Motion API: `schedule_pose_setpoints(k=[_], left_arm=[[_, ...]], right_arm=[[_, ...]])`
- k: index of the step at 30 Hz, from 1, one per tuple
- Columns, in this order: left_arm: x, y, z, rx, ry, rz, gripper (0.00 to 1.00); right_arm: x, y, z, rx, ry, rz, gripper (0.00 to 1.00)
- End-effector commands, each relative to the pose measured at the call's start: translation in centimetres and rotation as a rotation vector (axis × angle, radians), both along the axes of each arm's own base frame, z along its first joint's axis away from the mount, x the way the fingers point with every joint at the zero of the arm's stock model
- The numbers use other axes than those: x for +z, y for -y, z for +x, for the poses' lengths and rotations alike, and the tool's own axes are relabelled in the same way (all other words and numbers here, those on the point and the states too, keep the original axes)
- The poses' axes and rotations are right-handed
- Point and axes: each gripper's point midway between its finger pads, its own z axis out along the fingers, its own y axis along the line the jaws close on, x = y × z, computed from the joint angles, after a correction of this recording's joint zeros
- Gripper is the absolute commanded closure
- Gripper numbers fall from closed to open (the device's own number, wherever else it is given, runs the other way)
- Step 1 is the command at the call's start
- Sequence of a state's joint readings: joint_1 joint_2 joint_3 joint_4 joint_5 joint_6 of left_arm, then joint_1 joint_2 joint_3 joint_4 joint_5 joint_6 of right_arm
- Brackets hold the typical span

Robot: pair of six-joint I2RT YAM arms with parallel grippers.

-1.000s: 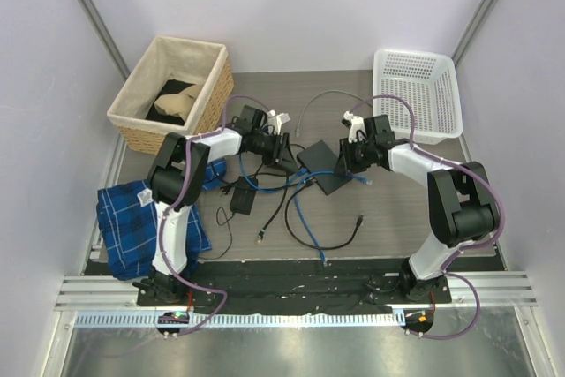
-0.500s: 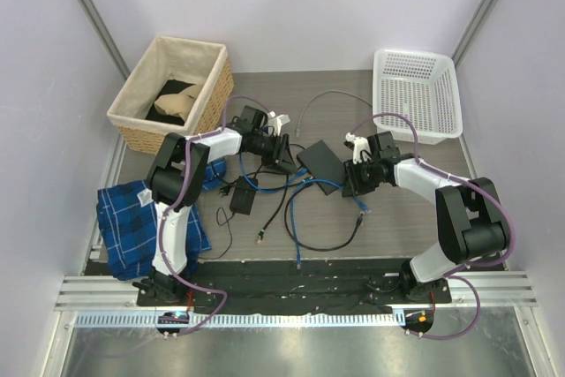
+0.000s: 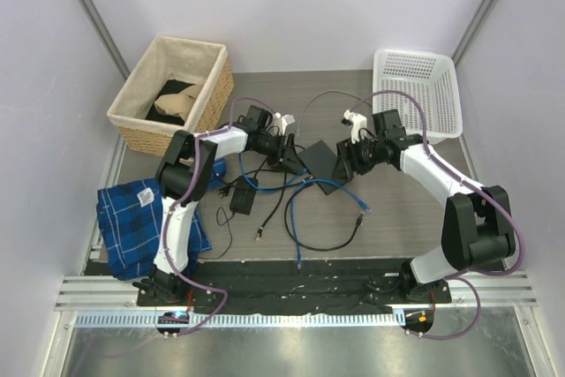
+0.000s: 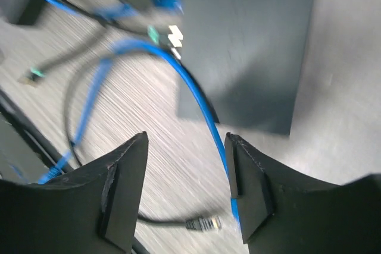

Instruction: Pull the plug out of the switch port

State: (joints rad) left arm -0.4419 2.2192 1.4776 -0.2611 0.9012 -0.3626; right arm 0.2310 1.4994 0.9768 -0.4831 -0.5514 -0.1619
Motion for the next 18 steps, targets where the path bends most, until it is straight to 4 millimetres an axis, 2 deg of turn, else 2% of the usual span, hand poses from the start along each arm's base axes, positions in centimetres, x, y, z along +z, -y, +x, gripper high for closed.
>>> schedule_pose_setpoints(k=[1, 5, 6, 10, 13, 18], left_arm=[[-3.1, 0.4, 1.3, 0.066, -0.035, 0.040, 0.52], [-3.7, 0.6, 1.5, 0.078, -0.055, 0.042, 0.52], [-3.8, 0.6, 1.5, 0.079, -0.061, 0.044, 0.52], [-4.0, 0.8, 1.8, 0.092, -0.066, 0.038, 0.52], [-4.5, 1.0, 1.8, 0.087, -0.066, 0.044, 0.54], [-4.9, 1.5, 1.7, 0.080, -0.033, 0.067, 0.56]], right_arm=[[3.6, -1.7, 1.6, 0.022, 0.075, 0.113, 0.38], [0.7, -0.9, 3.9, -0.053, 0.064, 0.045, 0.48], [-0.7, -0.6, 4.4, -0.066, 0.045, 0.016, 0.50], [-3.2, -0.5, 5.0, -0.073, 0.004, -0.017, 0.53], [-4.5, -0.5, 5.1, -0.097, -0.036, -0.020, 0.55], [-5.3, -0.9, 4.6, -0.093, -0.059, -0.022, 0.55]])
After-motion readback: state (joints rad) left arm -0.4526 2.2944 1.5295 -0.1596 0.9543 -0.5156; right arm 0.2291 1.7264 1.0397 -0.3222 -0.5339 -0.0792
